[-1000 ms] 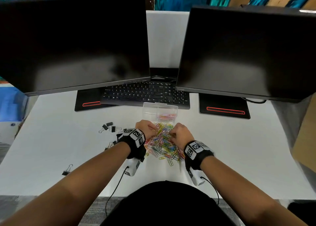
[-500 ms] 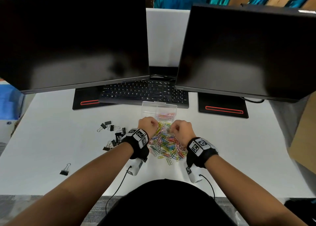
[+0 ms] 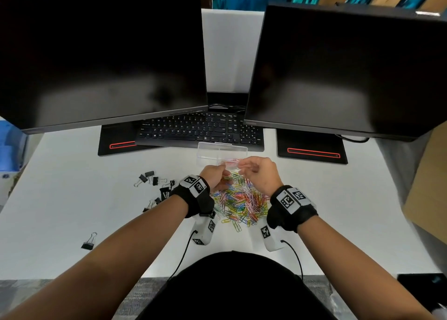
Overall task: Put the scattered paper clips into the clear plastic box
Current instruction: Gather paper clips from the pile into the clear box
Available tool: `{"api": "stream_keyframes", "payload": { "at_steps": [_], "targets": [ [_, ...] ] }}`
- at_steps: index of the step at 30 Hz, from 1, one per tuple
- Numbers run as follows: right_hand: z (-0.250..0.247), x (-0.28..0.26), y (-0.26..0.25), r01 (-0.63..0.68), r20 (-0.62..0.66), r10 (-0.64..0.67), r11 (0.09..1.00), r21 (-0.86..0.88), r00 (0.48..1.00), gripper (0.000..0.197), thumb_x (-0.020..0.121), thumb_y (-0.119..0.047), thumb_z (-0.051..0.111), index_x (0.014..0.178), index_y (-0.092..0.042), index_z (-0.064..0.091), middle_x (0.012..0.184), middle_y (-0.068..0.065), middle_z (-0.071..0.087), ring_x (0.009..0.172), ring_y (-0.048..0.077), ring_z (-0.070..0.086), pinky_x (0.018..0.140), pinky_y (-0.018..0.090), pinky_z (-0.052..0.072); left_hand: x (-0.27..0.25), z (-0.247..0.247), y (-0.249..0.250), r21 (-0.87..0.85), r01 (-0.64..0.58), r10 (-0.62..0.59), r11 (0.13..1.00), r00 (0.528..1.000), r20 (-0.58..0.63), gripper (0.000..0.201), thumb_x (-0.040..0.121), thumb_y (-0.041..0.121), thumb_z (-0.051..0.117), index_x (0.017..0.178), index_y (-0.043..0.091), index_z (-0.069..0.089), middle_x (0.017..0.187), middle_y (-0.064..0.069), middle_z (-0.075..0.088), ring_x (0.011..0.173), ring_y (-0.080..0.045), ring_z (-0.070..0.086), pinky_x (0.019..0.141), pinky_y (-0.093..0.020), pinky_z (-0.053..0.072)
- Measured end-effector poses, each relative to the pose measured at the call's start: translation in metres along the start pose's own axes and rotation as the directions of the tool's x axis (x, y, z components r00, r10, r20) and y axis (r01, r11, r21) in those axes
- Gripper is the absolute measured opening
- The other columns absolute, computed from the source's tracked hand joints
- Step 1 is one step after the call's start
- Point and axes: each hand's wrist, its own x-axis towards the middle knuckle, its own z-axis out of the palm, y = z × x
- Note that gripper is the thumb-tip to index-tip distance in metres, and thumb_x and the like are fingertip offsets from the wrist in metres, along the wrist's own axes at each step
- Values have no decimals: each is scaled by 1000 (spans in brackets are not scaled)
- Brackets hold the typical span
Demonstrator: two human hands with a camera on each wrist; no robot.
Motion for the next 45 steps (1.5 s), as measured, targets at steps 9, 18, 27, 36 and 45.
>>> {"api": "stream_keyframes", "payload": {
  "at_steps": [9, 18, 27, 36, 45],
  "targets": [
    [-7, -15, 51, -138, 146, 244, 848, -512, 959, 39, 73, -30, 79, 102, -7, 68, 103, 8, 67, 93, 21, 63, 81, 26, 51, 5, -8, -8, 70, -5, -2, 998, 996, 87, 10, 91, -3, 56, 82, 2, 59, 109, -20, 58, 99, -28, 63, 81, -28, 57],
    [8, -16, 44, -111, 116, 215, 811, -574, 970, 21, 78, -2, 57, 90, -10, 72, 107, 12, 64, 96, 27, 62, 82, 29, 52, 1, 0, 1, 265, -132, 102, 955, 987, 124, 35, 86, -13, 56, 121, -13, 53, 82, -6, 55, 74, -17, 57, 56, -12, 52],
    [8, -7, 31, -116, 131, 232, 808, -578, 964, 15, 86, -9, 49, 90, -14, 63, 103, 7, 65, 95, 25, 61, 76, 29, 49, -1, 4, 13, 367, -129, 88, 921, 988, 125, 24, 89, -6, 51, 111, -7, 61, 91, -12, 61, 116, -39, 57, 97, -42, 51],
    [33, -7, 25, -45, 185, 206, 776, -629, 961, 23, 78, -22, 70, 96, -7, 66, 106, 11, 60, 98, 25, 60, 76, 26, 47, -6, 1, 13, 365, -71, 44, 928, 996, 84, 35, 86, -3, 54, 120, -2, 59, 75, -1, 58, 109, -35, 63, 90, -38, 53],
    [38, -10, 23, -84, 127, 195, 801, -593, 973, 12, 80, -3, 60, 81, -10, 71, 99, 11, 71, 97, 26, 66, 80, 25, 51, -8, -5, 17, 183, 95, -98, 978, 995, 8, 22, 84, 4, 61, 106, -1, 61, 87, -5, 47, 92, -23, 56, 65, -25, 52]
  ]
}}
